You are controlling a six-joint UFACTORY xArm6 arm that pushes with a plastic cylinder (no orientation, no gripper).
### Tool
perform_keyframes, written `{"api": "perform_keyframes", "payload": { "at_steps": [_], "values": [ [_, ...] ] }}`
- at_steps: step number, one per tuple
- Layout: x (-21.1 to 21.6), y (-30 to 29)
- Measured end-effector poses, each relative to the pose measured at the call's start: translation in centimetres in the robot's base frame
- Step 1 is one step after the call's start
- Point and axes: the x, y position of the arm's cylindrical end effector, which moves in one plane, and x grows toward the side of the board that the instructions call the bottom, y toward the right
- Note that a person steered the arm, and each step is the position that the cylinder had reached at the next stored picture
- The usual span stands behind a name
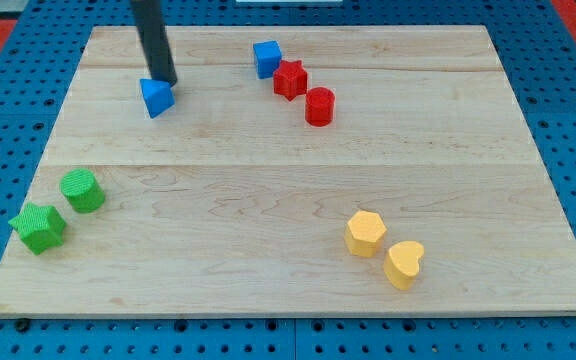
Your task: Move the triangle to the left center of the board
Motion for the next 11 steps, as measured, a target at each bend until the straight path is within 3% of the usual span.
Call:
{"api": "perform_keyframes", "payload": {
  "at_steps": [1, 2, 3, 4, 5, 6, 7, 8, 10, 11],
  "values": [
    [2.1, 0.3],
    [3.5, 7.7],
    [5.5, 6.2],
    [0.9, 1.4],
    [4.3, -2.2],
    [1.9, 7.4],
    [7.0, 5.5],
    [11.3, -6.1],
    [10.4, -5.9],
    [15.5, -3.9]
  ]
}}
